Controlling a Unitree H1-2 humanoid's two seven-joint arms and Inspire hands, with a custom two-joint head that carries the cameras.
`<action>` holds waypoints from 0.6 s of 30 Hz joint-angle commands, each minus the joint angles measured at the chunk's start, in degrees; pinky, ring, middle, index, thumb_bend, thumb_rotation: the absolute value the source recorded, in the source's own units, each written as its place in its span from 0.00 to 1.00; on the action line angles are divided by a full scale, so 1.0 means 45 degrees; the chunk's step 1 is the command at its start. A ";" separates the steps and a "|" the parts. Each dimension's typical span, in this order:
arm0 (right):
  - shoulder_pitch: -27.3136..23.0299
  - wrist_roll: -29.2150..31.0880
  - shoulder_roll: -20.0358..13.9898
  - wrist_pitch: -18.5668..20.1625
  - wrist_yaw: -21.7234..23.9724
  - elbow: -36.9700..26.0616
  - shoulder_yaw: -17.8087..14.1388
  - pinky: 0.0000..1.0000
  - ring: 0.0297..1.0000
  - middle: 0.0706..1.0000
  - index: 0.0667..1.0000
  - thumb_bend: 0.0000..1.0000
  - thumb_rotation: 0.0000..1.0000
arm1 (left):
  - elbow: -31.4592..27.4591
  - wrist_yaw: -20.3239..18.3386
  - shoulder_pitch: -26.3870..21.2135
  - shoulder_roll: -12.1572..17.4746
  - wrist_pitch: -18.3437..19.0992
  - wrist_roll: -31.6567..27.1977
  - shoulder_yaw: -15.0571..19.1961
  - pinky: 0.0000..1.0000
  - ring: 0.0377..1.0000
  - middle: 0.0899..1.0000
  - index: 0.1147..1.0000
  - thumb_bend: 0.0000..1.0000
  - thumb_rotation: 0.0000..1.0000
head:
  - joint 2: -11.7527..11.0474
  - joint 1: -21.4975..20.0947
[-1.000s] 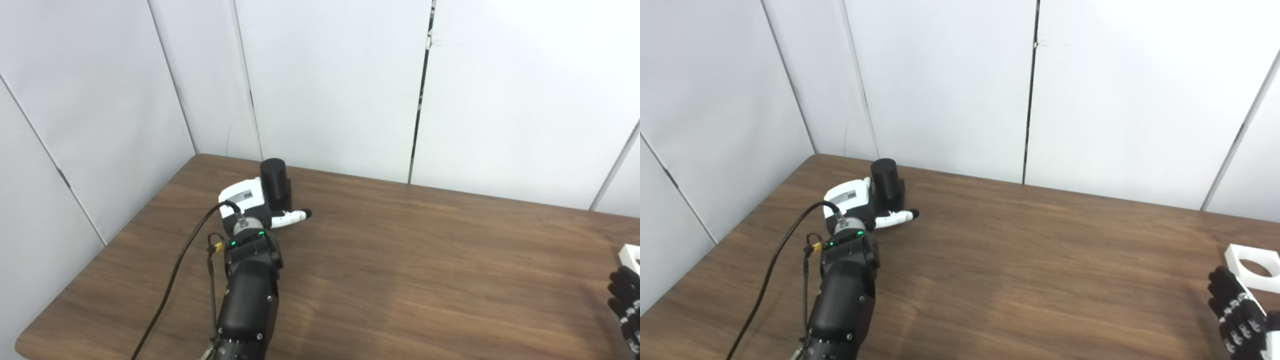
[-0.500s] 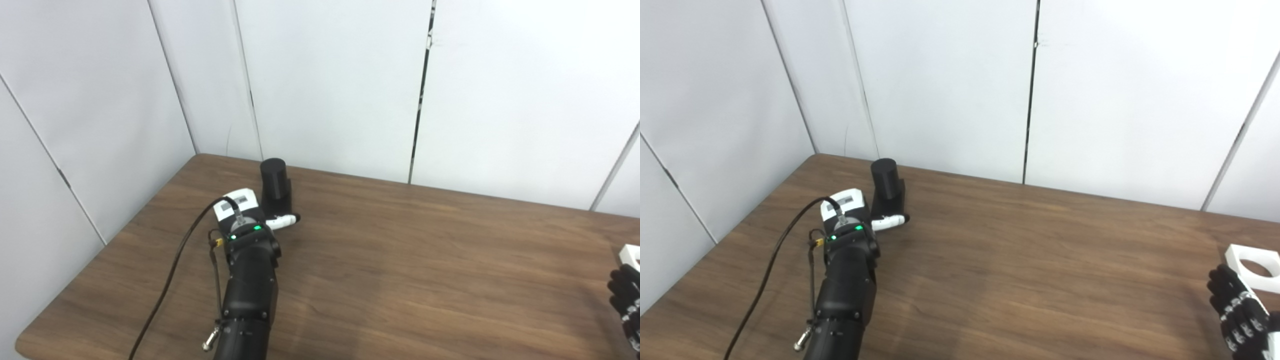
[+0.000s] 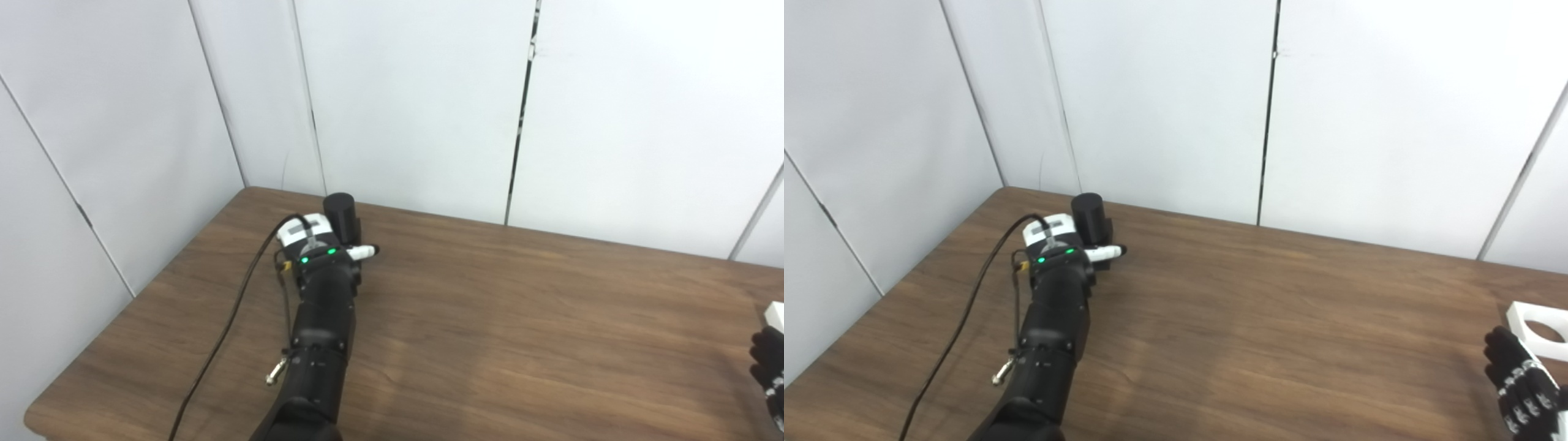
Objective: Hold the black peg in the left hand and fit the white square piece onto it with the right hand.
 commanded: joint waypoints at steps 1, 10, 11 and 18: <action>0.0438 0.0119 0.0167 -0.0264 0.0087 0.0271 0.0079 1.00 0.96 0.92 0.90 0.74 0.97 | -0.0273 0.0065 -0.0945 0.0236 0.0058 0.0172 -0.0041 1.00 1.00 1.00 0.98 0.80 0.96 | 0.0002 0.0001; 0.0393 -0.0055 0.0250 -0.0401 0.0058 0.0439 0.0188 1.00 0.95 0.91 0.90 0.72 0.99 | -0.0151 -0.0523 -0.1339 0.0007 0.0059 0.0263 0.0189 1.00 1.00 1.00 0.98 0.84 1.00 | -0.0052 -0.0093; 0.0403 -0.0053 0.0246 -0.0425 0.0076 0.0457 0.0196 1.00 0.95 0.90 0.90 0.72 0.99 | -0.0031 -0.0563 -0.1418 -0.0008 0.0059 0.0358 0.0288 1.00 1.00 1.00 0.99 0.84 1.00 | -0.0039 -0.0117; 0.0574 0.0004 0.0013 -0.0515 0.0182 0.0279 0.0138 1.00 0.97 0.92 0.91 0.73 0.99 | 0.1280 -0.0344 -0.2163 -0.0028 0.0059 0.1542 0.1221 1.00 1.00 1.00 1.00 0.80 0.95 | -0.0026 -0.0126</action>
